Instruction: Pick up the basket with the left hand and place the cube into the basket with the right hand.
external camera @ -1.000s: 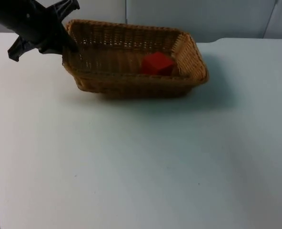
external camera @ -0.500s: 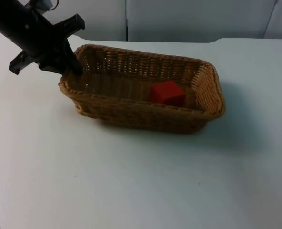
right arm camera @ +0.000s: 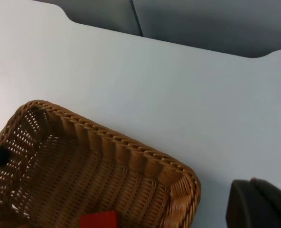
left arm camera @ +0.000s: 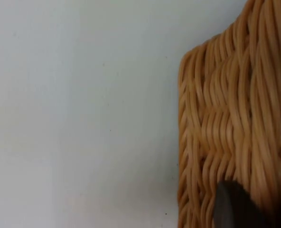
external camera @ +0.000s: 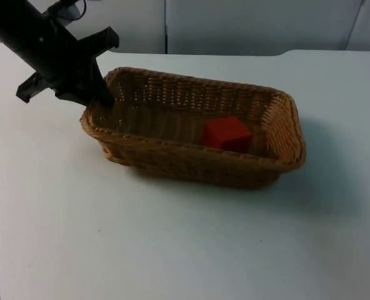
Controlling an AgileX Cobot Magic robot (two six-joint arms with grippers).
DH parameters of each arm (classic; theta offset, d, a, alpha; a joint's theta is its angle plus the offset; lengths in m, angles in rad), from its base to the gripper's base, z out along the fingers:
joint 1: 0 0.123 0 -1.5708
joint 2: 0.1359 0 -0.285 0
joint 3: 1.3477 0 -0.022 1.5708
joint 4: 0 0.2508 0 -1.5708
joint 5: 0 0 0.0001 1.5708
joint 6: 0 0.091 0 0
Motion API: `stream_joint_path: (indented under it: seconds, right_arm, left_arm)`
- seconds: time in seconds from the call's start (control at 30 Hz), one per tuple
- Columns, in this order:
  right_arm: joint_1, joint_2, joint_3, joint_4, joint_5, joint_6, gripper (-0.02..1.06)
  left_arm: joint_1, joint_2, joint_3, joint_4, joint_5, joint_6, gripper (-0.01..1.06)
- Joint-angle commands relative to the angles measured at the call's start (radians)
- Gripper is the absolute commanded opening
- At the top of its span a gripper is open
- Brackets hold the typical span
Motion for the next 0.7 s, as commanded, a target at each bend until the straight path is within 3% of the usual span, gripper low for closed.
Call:
stream_joint_path:
  seconds: [0.0,0.1,0.13,0.27,0.33,0.53,0.67]
  right_arm:
    - [-0.002,-0.011,-0.001,0.006,-0.015,-0.004,0.0]
    - [-0.002,-0.011,-0.001,0.016,-0.021,-0.004,0.0]
    - [-0.002,-0.011,-0.001,0.016,-0.021,-0.004,0.0]
    - [-0.002,-0.011,-0.001,0.034,-0.025,-0.004,0.0]
    - [-0.002,-0.011,-0.001,0.034,-0.027,-0.004,0.0]
    - [-0.002,-0.011,-0.001,0.034,-0.029,-0.004,0.0]
    - [-0.002,-0.011,-0.001,0.034,-0.031,-0.004,0.0]
  left_arm:
    - [-0.008,-0.013,-0.009,-0.001,0.05,-0.005,0.06]
    - [-0.008,-0.013,-0.009,0.003,0.064,0.019,0.24]
    - [-0.008,-0.013,-0.009,0.003,0.064,0.019,0.24]
    - [-0.008,-0.013,-0.009,0.011,0.062,0.019,0.62]
    - [-0.008,-0.013,-0.009,0.011,0.058,0.019,0.71]
    - [-0.008,-0.013,-0.016,0.011,0.041,0.019,0.71]
    - [-0.004,-0.029,-0.126,0.035,0.067,0.004,0.71]
